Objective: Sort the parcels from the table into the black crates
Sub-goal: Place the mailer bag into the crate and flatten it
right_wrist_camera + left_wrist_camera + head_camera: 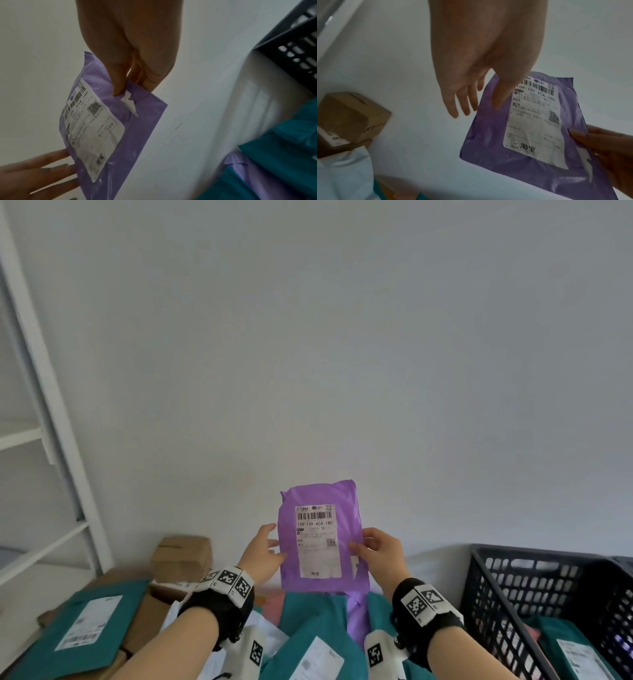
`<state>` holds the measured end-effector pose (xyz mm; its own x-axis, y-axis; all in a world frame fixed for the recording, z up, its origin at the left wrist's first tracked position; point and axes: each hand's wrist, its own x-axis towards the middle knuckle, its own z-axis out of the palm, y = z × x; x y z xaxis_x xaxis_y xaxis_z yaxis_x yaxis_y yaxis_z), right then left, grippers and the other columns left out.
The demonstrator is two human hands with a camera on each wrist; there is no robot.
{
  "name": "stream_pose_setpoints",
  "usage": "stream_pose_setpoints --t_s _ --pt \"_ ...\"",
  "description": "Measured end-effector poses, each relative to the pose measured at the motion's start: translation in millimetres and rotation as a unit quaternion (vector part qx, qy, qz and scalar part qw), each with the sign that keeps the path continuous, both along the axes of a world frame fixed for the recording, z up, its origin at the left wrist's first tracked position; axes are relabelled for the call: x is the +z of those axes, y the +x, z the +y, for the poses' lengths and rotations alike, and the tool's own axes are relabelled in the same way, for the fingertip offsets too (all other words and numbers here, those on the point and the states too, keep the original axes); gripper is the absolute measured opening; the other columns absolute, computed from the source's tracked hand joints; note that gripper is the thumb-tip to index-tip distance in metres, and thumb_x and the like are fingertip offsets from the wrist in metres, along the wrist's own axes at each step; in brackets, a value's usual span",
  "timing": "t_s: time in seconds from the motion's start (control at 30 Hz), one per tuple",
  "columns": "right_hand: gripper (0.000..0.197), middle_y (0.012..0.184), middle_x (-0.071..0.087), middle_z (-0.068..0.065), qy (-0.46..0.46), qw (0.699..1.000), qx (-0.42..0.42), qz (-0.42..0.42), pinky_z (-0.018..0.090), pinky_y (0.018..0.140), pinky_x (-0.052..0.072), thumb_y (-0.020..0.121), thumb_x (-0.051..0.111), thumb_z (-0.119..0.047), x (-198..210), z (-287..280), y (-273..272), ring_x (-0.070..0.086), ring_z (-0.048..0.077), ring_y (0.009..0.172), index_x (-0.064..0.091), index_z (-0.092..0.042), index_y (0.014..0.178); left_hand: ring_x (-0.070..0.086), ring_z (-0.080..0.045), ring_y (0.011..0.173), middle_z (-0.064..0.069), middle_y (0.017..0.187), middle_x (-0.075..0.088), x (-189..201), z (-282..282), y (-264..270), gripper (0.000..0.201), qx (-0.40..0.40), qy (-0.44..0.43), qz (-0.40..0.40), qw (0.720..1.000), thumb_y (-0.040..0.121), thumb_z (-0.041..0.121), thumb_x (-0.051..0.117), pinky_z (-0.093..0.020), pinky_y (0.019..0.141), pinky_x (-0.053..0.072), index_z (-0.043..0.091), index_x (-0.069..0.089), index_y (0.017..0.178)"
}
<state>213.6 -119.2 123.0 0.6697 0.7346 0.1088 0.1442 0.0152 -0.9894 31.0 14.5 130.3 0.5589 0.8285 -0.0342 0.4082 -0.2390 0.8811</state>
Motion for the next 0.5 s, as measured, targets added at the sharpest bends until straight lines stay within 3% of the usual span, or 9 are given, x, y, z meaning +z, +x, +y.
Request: stream_pose_setpoints --t_s 0.07,0.13,0.27,0.33,0.4,0.5 --pt "0.012 0.083 0.073 0.01 0.007 1.0 0.011 0.007 0.029 0.064 0.056 0.081 0.068 0.004 4 9 -9 0.068 0.024 0.073 0.066 -0.007 0.085 0.062 -0.023 0.099 -0.01 0.109 0.061 4 6 -12 0.057 0.009 0.0 -0.034 0.999 0.087 -0.002 0.058 -0.029 0.081 0.053 0.012 0.038 0.138" --pt "0.013 0.085 0.073 0.011 0.013 1.0 0.025 0.011 0.03 0.065 0.057 0.081 0.068 0.004 10 16 -18 0.069 0.024 0.074 0.065 -0.006 0.089 0.063 -0.02 0.09 -0.007 0.098 0.063 9 11 -25 0.052 0.022 0.016 -0.043 0.999 0.088 0.0 0.058 -0.022 0.069 0.052 0.017 0.041 0.134" --pt "0.024 0.088 0.072 0.01 0.019 0.998 0.053 0.008 0.035 0.069 0.059 0.08 0.067 0.008 21 31 -36 0.068 0.024 0.074 0.063 -0.007 0.099 0.065 -0.024 0.087 -0.009 0.093 0.065 18 19 -49 0.052 0.053 0.033 -0.06 0.996 0.087 0.002 0.06 -0.04 0.08 0.056 0.028 0.044 0.129" --pt "0.036 0.09 0.07 0.011 0.02 0.998 0.058 -0.019 0.032 0.063 0.058 0.08 0.064 0.011 25 40 -44 0.067 0.021 0.073 0.059 -0.012 0.107 0.066 -0.024 0.088 -0.008 0.093 0.065 22 24 -60 0.052 0.062 0.041 -0.06 0.995 0.088 0.003 0.061 -0.044 0.083 0.056 0.031 0.044 0.128" --pt "0.046 0.091 0.068 0.011 0.025 0.996 0.062 -0.053 0.025 0.057 0.054 0.079 0.062 0.012 28 49 -52 0.065 0.018 0.071 0.055 -0.017 0.114 0.066 -0.024 0.088 -0.008 0.093 0.065 26 28 -69 0.052 0.071 0.05 -0.067 0.994 0.088 0.004 0.061 -0.044 0.082 0.056 0.031 0.045 0.129" --pt "0.055 0.092 0.066 0.01 0.029 0.994 0.066 -0.079 0.026 0.062 0.055 0.078 0.06 0.013 32 61 -64 0.065 0.02 0.074 0.052 -0.022 0.119 0.064 -0.023 0.089 -0.008 0.095 0.064 34 37 -81 0.05 0.088 0.075 -0.066 0.991 0.089 0.005 0.06 -0.033 0.074 0.055 0.029 0.045 0.131"
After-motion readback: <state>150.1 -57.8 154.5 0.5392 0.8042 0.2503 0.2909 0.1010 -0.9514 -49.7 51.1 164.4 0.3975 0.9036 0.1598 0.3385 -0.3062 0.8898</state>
